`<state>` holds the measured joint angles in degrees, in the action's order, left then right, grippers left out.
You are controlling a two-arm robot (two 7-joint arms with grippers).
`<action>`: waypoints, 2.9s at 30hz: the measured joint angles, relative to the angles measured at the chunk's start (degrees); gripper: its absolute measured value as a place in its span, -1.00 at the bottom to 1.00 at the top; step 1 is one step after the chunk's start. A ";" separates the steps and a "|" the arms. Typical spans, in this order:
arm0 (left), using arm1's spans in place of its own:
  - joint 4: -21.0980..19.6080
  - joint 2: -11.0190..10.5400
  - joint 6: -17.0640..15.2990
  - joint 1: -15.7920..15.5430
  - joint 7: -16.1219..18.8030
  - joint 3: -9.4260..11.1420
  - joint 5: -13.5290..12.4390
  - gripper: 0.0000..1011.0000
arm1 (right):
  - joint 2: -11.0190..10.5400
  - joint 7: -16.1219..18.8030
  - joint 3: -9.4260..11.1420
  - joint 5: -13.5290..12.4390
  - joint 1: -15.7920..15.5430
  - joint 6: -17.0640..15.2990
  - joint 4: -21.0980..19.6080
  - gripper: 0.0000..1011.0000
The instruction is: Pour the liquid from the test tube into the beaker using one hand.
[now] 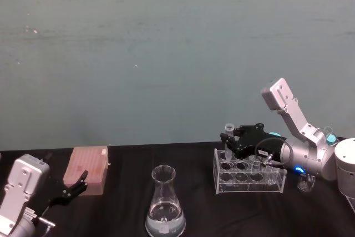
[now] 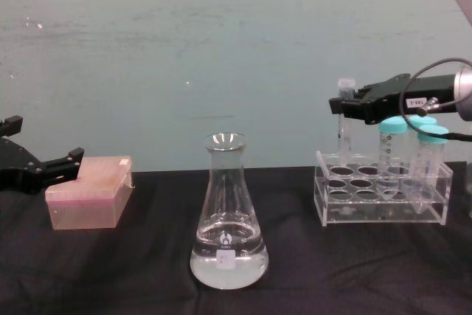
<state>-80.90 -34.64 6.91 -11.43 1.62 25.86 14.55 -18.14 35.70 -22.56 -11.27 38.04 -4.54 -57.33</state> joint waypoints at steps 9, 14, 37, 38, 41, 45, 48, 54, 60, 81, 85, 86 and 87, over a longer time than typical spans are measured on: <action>0.00 0.00 0.00 0.00 0.00 0.00 0.00 0.98 | 0.00 0.15 -1.66 -1.11 0.63 0.34 0.58 -0.61; 0.00 0.00 0.00 0.00 0.00 0.00 0.00 0.98 | -0.10 0.14 -2.35 -1.58 0.77 0.40 0.95 -0.61; 0.00 0.00 0.00 0.00 0.00 0.00 0.00 0.98 | -0.69 0.06 -4.73 -2.88 1.30 1.34 3.51 -0.61; 0.00 0.00 0.00 0.00 0.00 0.00 0.00 0.98 | -0.70 0.07 -4.77 -2.90 1.31 1.37 3.62 -0.61; 0.00 0.00 0.00 0.00 0.00 0.00 0.00 0.98 | -0.76 0.07 -4.93 -2.92 1.32 1.43 3.76 -0.61; 0.00 0.00 0.00 0.00 0.00 0.00 0.00 0.98 | -0.85 0.02 -5.06 -2.92 1.26 1.46 3.91 -0.61; 0.00 0.00 0.00 0.00 0.00 0.00 0.00 0.98 | -0.91 -0.09 -5.13 -2.92 1.14 1.58 3.99 -0.61; 0.00 0.00 0.00 0.00 0.00 0.00 0.00 0.98 | -1.16 -0.10 -5.45 -2.68 1.01 1.85 3.84 -0.61; 0.00 0.00 0.00 0.00 0.00 0.00 0.00 0.98 | -1.13 -0.10 -5.38 -2.68 0.98 1.82 3.81 -0.61; 0.00 0.00 0.00 0.00 0.00 0.00 0.00 0.98 | -1.06 -0.16 -5.27 -2.68 0.96 1.71 3.76 0.31; 0.00 0.00 0.00 0.00 0.00 0.00 0.00 0.98 | -1.06 -0.17 -5.26 -2.68 0.96 1.70 3.76 0.57; 0.00 0.00 0.00 0.00 0.00 0.00 0.00 0.98 | -1.06 -0.17 -5.26 -2.68 0.97 1.69 3.76 0.69; 0.00 0.00 0.00 0.00 0.00 0.00 0.00 0.98 | -1.06 -0.18 -5.26 -2.68 0.96 1.69 3.76 0.69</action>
<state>-80.90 -34.65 6.91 -11.43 1.62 25.86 14.55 -19.19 35.52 -27.82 -13.95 39.00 -2.85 -53.57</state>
